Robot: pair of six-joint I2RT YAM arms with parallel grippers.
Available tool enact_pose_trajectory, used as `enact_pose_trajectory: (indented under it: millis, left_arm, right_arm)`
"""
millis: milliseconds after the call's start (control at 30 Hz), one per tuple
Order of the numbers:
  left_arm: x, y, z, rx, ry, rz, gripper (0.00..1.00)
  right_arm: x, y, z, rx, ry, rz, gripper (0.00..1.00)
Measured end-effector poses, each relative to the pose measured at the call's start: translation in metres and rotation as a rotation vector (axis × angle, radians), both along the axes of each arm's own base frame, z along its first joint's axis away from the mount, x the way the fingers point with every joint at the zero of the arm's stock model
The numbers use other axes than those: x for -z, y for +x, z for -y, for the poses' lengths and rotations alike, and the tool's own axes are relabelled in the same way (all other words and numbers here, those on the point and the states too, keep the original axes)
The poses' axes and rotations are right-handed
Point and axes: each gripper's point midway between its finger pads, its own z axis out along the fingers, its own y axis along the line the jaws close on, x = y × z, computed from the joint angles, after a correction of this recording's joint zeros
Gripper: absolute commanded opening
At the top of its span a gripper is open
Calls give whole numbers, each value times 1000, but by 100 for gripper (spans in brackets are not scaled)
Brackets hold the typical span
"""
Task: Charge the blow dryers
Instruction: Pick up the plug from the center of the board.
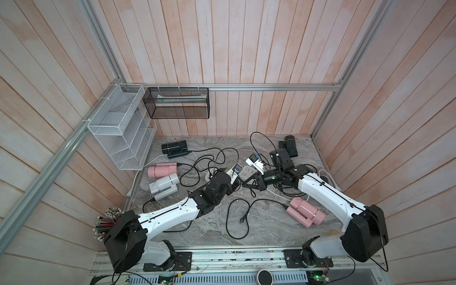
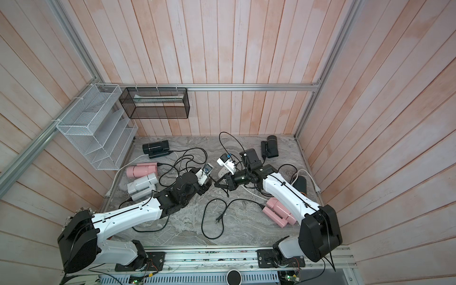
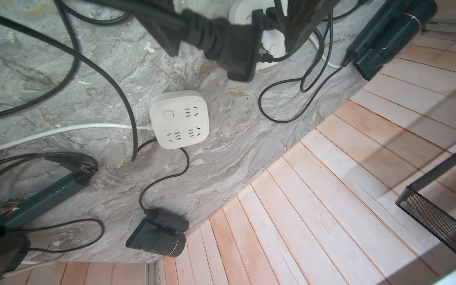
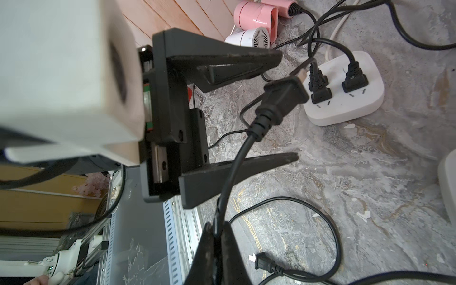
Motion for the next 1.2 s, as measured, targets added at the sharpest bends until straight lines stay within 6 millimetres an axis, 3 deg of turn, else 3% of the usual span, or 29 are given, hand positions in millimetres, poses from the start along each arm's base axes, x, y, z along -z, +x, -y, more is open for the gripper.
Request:
enact_pose_trajectory:
  millis: [367, 633, 767, 1100, 1200]
  left_arm:
    - [20, -8, 20, 9, 148, 118, 70]
    - [14, -5, 18, -17, 161, 155, 48]
    - [14, -6, 19, -9, 157, 150, 31]
    - [6, -14, 21, 40, 96, 114, 16]
    - [5, -17, 20, 63, 68, 83, 16]
  right_arm:
    - [0, -3, -2, -18, 11, -12, 2]
    - [1, -3, -2, -18, 9, -15, 3]
    - [1, -3, -2, -17, 9, -17, 2]
    - [4, -5, -2, -17, 11, -39, 2]
    - [6, -6, -2, -18, 9, -45, 2]
